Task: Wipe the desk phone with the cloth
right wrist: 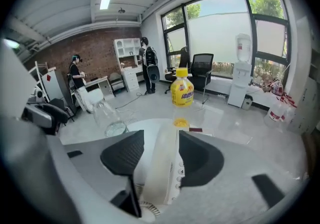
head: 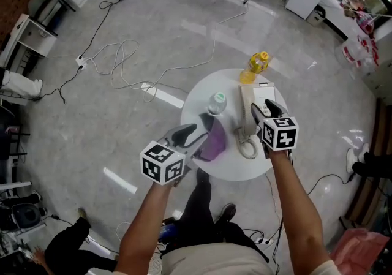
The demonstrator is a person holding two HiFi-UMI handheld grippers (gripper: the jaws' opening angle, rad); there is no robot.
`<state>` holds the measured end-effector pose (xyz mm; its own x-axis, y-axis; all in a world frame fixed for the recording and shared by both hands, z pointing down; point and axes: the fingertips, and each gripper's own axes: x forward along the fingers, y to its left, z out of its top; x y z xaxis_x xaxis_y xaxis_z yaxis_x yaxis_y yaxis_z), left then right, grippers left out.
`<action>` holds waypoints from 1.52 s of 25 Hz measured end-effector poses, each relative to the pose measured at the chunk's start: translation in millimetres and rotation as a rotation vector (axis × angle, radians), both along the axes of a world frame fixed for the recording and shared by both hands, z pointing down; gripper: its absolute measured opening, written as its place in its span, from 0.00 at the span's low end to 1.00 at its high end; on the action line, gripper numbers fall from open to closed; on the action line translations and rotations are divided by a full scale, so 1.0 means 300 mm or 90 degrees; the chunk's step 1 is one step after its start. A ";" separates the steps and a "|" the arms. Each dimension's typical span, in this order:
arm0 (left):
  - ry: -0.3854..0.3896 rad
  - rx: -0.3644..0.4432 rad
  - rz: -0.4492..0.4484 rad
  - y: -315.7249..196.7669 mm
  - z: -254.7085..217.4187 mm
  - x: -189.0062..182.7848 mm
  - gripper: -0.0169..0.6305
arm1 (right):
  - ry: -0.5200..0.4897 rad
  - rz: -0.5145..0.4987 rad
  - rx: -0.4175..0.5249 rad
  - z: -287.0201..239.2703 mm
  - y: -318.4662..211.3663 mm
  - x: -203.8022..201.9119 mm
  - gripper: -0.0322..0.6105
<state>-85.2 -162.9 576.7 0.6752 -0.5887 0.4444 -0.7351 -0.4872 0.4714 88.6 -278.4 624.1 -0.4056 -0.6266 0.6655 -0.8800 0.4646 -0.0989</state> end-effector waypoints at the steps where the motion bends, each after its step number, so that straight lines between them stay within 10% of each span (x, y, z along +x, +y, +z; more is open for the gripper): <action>1: 0.000 0.014 -0.003 0.003 -0.044 -0.005 0.29 | -0.013 -0.001 0.013 -0.050 0.009 0.004 0.36; 7: -0.006 0.100 -0.006 0.052 -0.302 -0.011 0.28 | -0.068 -0.010 0.113 -0.374 0.115 0.058 0.04; 24: -0.073 0.385 -0.064 0.437 -1.095 0.002 0.04 | -0.156 -0.182 0.258 -1.170 0.710 0.089 0.04; 38: -0.089 0.451 -0.060 0.808 -1.289 0.157 0.04 | -0.152 -0.207 0.327 -1.378 1.126 0.278 0.04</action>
<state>-38.0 79.7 189.8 0.5721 -0.8201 0.0127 -0.8194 -0.5722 -0.0346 172.1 59.5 210.6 -0.7273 -0.6617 0.1822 -0.6684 0.7432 0.0311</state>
